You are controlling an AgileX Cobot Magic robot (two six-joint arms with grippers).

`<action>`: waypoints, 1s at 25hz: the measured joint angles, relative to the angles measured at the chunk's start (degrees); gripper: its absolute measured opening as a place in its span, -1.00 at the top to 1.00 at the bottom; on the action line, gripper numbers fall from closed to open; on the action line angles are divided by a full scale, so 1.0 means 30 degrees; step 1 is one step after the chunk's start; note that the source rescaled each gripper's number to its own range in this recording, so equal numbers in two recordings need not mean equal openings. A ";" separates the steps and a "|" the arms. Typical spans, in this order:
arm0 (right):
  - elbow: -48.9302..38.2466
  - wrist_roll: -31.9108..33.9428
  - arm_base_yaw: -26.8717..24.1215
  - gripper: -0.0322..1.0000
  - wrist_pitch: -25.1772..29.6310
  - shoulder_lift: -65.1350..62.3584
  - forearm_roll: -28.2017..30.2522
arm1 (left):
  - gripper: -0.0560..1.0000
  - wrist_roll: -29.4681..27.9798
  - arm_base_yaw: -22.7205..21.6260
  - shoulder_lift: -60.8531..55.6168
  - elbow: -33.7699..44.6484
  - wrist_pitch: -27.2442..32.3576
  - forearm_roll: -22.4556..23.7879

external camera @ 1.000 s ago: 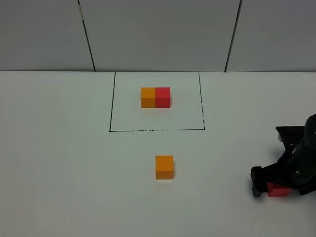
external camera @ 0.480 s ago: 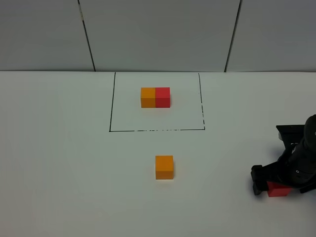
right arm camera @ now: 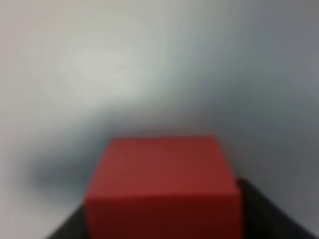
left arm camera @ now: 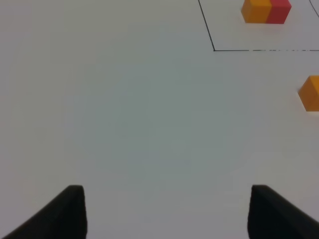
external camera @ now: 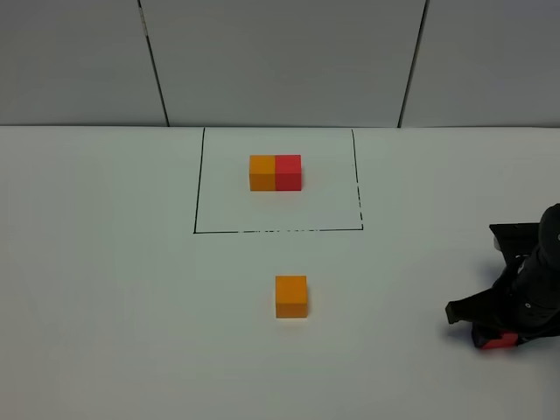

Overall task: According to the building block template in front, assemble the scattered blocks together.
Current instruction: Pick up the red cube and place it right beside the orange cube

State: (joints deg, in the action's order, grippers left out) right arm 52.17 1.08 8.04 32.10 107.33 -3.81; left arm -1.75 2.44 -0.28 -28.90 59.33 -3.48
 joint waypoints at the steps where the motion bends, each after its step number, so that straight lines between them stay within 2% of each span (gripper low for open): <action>1: 0.0000 0.0000 0.0000 0.93 0.0023 0.0000 -0.0015 | -0.12 0.0000 0.0000 0.0000 0.0000 0.0000 0.0000; 12: 0.0062 -0.0526 0.0000 0.93 0.0242 0.0000 -0.0062 | -0.12 -0.0018 0.0000 0.0000 0.0000 0.0000 0.0000; 15: 0.0547 -0.1560 0.0000 0.93 0.1184 -0.0070 0.0033 | -0.12 -0.0018 0.0000 0.0000 0.0000 0.0000 0.0000; 17: 0.1207 -0.3164 0.0000 0.93 0.2344 -0.0456 0.0111 | -0.12 -0.0018 0.0000 0.0000 0.0000 0.0000 0.0000; 22: 0.3738 -0.9437 0.0571 0.93 0.5691 -0.1223 0.0550 | -0.12 -0.0018 0.0000 0.0000 0.0000 0.0000 0.0000; 25: 0.4844 -1.2770 0.1348 0.93 0.6730 -0.1223 0.0632 | -0.12 -0.0018 0.0000 0.0000 0.0000 0.0000 0.0000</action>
State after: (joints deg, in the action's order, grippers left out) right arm 66.70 -37.23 12.08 52.29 103.66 -1.92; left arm -1.81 2.44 -0.28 -28.90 59.33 -3.48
